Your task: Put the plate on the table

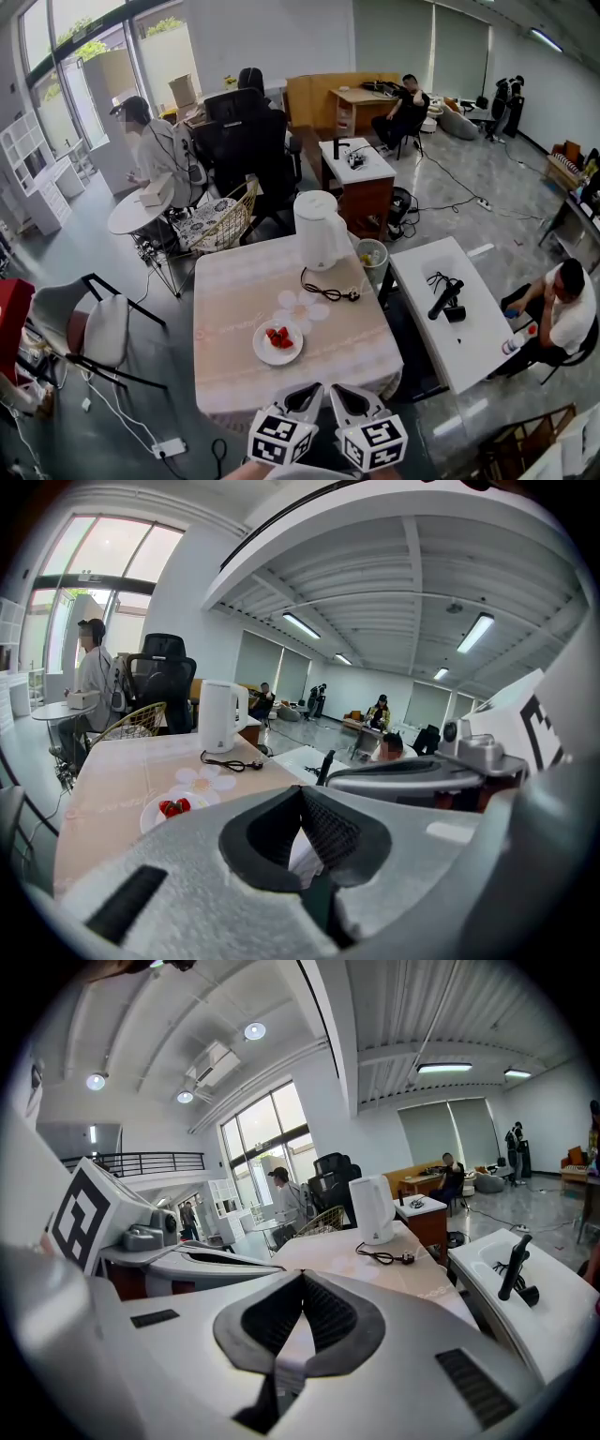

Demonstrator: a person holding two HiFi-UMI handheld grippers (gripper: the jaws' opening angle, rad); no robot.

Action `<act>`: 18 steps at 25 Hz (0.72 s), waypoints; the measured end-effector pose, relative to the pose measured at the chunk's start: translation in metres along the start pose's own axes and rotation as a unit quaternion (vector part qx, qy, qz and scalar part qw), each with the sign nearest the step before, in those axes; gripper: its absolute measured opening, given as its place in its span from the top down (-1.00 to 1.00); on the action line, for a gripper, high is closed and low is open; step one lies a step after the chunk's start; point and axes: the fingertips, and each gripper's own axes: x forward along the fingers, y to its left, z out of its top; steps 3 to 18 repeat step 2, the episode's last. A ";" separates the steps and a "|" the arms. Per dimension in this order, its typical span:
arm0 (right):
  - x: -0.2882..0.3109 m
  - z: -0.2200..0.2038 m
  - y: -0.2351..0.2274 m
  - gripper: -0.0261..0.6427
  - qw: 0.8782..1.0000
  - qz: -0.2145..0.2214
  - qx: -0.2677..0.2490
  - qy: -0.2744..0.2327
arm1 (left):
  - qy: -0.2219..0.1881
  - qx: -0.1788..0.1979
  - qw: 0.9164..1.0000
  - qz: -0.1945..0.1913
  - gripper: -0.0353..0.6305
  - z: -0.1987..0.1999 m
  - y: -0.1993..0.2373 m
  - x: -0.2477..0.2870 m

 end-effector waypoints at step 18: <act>-0.001 0.001 -0.002 0.91 1.000 0.001 0.001 -0.001 | 0.001 -0.001 1.000 0.000 0.87 0.001 -0.002 0.001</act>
